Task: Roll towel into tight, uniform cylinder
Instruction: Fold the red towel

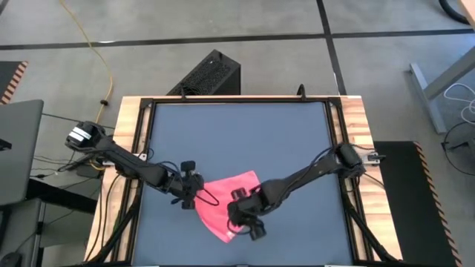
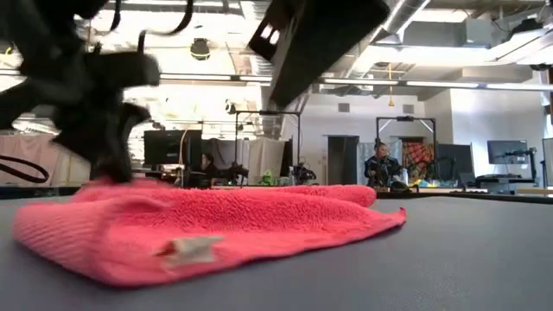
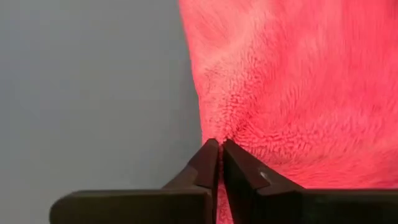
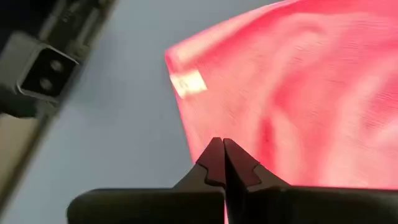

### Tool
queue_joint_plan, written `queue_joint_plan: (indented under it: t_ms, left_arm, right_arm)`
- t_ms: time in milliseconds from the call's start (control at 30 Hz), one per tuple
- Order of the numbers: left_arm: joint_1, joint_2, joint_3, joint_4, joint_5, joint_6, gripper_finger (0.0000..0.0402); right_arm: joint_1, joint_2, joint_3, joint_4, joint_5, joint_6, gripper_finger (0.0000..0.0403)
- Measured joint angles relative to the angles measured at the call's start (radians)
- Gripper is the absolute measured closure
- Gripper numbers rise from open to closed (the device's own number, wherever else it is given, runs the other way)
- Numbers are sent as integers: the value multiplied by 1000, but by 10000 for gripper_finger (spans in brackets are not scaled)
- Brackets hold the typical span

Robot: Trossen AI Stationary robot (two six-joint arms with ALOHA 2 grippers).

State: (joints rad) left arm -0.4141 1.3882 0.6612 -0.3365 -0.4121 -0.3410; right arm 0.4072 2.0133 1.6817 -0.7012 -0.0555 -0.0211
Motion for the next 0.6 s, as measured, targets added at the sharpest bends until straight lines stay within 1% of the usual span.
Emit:
queue_joint_plan:
  t_ms: [67, 133, 200, 267, 333, 467, 533, 600]
  left_arm:
    - [0, -40, 35, -67, -66, 23, 399]
    - [2, -84, 59, -117, -97, 37, 400]
    - [10, -130, 65, -127, -100, 39, 401]
    - [18, -165, 49, -149, -99, 7, 401]
    - [23, -184, 19, -155, -99, -31, 401]
    - [31, -192, -44, -145, -96, -107, 401]
    - [39, -191, -69, -126, -93, -130, 401]
    - [46, -191, -76, -118, -87, -152, 401]
  right_arm:
    - [-17, -55, -1, -60, 51, -19, 394]
    - [-39, -108, -33, -76, 76, -24, 394]
    - [-66, -165, -98, -57, 80, -24, 394]
    - [-94, -221, -200, 4, 82, -7, 394]
    - [-118, -281, -329, 117, 83, 38, 394]
    - [-143, -357, -593, 423, 82, 156, 387]
    - [-153, -365, -690, 565, 83, 176, 378]
    - [-165, -365, -755, 705, 88, 178, 367]
